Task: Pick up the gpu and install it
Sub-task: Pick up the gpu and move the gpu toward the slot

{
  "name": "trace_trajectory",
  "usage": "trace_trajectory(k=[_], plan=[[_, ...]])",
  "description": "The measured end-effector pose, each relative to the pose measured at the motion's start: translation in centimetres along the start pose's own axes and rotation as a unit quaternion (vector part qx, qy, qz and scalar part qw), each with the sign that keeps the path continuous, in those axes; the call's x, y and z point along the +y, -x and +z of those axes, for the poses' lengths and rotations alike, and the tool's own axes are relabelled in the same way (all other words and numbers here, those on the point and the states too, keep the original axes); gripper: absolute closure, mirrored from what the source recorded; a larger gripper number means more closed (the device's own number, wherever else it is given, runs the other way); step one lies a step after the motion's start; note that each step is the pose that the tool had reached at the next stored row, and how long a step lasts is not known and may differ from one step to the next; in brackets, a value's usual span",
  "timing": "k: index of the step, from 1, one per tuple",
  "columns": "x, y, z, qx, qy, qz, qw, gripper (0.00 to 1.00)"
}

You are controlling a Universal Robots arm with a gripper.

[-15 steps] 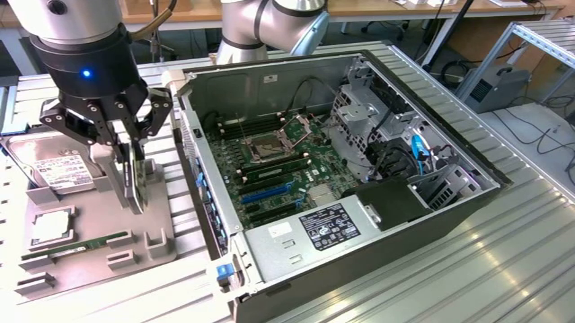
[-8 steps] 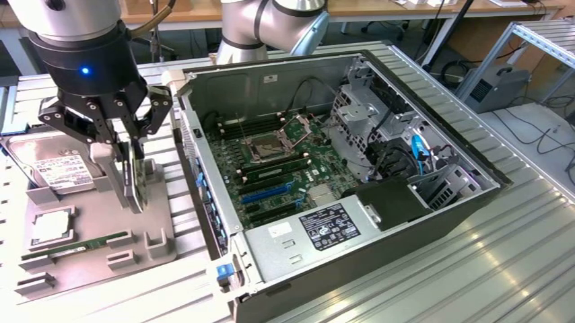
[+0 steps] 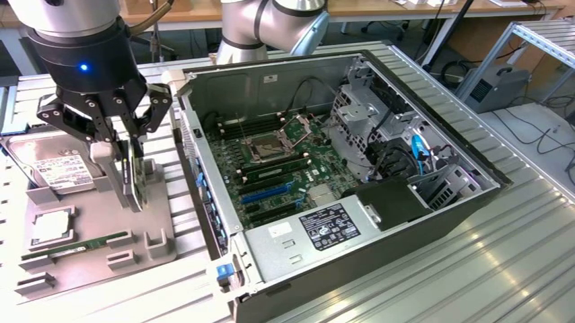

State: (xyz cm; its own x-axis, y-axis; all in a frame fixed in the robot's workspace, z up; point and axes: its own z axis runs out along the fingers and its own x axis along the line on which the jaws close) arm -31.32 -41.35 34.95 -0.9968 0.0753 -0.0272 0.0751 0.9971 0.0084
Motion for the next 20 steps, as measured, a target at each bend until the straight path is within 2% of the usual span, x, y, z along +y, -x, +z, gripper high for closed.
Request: trace_trajectory(k=[20], plan=[[0.01,0.02,-0.86,0.0000,0.0000,0.000,1.0000,0.73]])
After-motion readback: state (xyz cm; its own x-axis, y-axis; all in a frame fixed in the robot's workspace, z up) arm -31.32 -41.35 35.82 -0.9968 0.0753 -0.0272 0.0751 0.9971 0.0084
